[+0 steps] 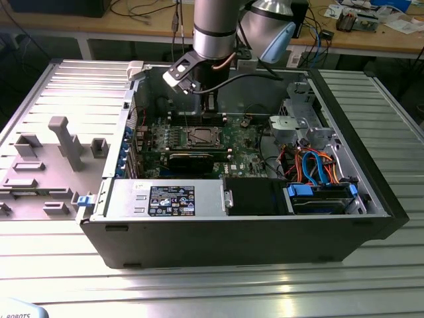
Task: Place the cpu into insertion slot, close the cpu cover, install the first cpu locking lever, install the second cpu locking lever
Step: 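Install the first cpu locking lever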
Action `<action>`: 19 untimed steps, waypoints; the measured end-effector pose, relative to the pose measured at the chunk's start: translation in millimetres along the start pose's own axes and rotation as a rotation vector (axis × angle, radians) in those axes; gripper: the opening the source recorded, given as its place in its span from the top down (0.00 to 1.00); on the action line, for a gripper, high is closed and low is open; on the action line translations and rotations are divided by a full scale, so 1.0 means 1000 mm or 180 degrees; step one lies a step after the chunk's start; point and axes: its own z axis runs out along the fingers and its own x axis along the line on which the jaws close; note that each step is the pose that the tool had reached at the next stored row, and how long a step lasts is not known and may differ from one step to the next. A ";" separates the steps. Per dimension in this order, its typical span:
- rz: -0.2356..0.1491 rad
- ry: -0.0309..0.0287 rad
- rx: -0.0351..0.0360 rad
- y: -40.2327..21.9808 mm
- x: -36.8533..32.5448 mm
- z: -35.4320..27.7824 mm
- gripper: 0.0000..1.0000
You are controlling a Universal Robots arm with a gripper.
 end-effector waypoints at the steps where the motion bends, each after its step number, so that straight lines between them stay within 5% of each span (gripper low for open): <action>1: 0.0000 0.0000 -0.0010 -0.0002 0.0001 0.0001 0.89; 6: 0.0000 -0.0003 -0.0009 -0.0003 0.0000 -0.0010 0.89; 16: 0.0000 -0.0003 -0.0010 -0.0007 0.0003 -0.0215 0.89; 19: 0.0000 -0.0003 -0.0010 -0.0006 0.0004 -0.0226 0.89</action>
